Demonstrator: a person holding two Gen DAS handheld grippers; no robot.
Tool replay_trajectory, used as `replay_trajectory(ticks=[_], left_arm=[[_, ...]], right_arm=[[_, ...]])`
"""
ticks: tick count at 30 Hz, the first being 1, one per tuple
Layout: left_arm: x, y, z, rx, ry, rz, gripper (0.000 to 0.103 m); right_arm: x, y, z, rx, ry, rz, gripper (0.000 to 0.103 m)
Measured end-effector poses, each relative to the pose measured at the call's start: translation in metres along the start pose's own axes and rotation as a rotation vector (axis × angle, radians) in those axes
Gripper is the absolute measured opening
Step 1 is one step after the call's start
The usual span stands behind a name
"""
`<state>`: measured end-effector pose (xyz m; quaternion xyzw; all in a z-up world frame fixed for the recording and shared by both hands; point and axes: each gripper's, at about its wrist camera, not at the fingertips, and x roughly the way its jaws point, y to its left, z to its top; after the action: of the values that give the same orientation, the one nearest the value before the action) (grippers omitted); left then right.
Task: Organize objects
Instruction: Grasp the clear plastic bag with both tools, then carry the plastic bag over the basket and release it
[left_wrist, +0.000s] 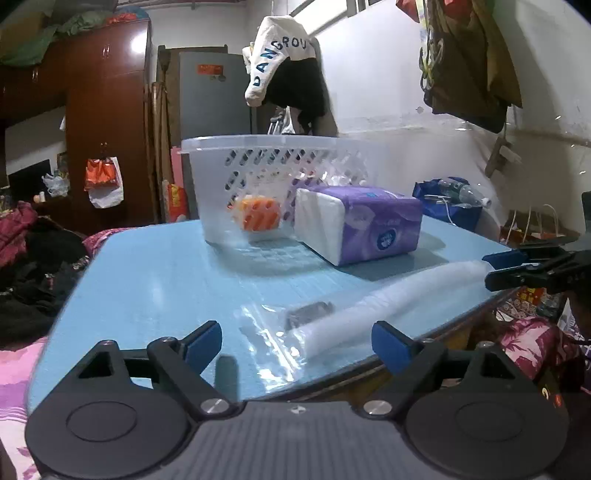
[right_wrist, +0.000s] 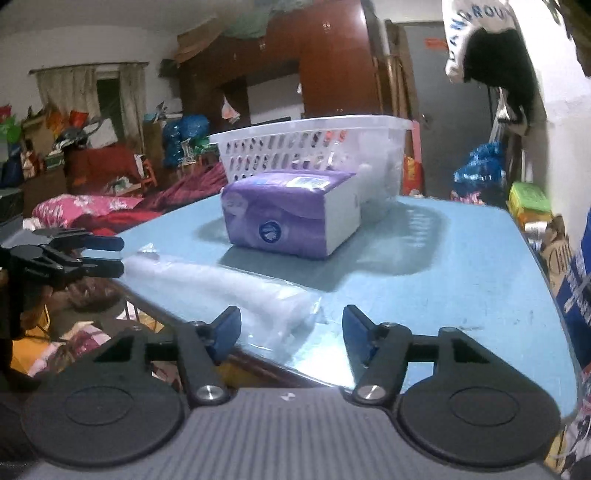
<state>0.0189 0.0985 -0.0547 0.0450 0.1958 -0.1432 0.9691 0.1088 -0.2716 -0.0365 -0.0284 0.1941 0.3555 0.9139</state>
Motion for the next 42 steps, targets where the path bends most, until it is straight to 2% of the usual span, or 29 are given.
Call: replay_trajectory(ticks=[1, 3, 5, 8, 12, 15, 18, 25, 32, 38, 42], left_arm=[[0.001, -0.002, -0.002, 0.006, 0.002, 0.004, 0.084], [0.005, -0.009, -0.004, 0.034, -0.007, 0.017, 0.08], [0.007, -0.013, -0.002, 0.03, -0.007, 0.004, 0.072], [0.01, -0.017, -0.002, 0.043, -0.019, 0.007, 0.067], [0.014, -0.021, -0.001, 0.041, -0.028, -0.027, 0.045], [0.013, -0.023, -0.001, 0.044, -0.042, -0.042, 0.033], [0.011, -0.021, 0.0, 0.029, -0.066, -0.064, 0.024], [0.004, -0.027, 0.003, 0.041, -0.116, -0.1, 0.022], [-0.015, -0.023, 0.024, 0.053, -0.223, -0.107, 0.021], [-0.023, -0.014, 0.078, 0.078, -0.343, -0.079, 0.021], [0.001, -0.001, 0.137, 0.077, -0.371, -0.039, 0.021]], right_arm=[[0.0, 0.001, -0.001, -0.007, 0.0, 0.007, 0.055], [0.0, 0.002, -0.002, -0.017, 0.003, 0.024, 0.042], [0.0, 0.004, -0.004, -0.031, 0.001, 0.019, 0.041], [0.002, 0.01, -0.007, -0.061, 0.001, 0.006, 0.037], [0.002, 0.013, -0.008, -0.088, 0.001, 0.0, 0.029], [0.003, 0.013, -0.008, -0.089, 0.001, -0.001, 0.023], [0.002, 0.011, -0.008, -0.088, -0.002, -0.002, 0.019], [-0.008, 0.012, -0.003, -0.105, -0.044, -0.019, 0.012], [-0.029, 0.019, 0.021, -0.143, -0.133, -0.027, 0.011], [-0.034, 0.022, 0.076, -0.204, -0.239, -0.054, 0.011], [-0.008, 0.006, 0.131, -0.188, -0.274, -0.086, 0.011]])
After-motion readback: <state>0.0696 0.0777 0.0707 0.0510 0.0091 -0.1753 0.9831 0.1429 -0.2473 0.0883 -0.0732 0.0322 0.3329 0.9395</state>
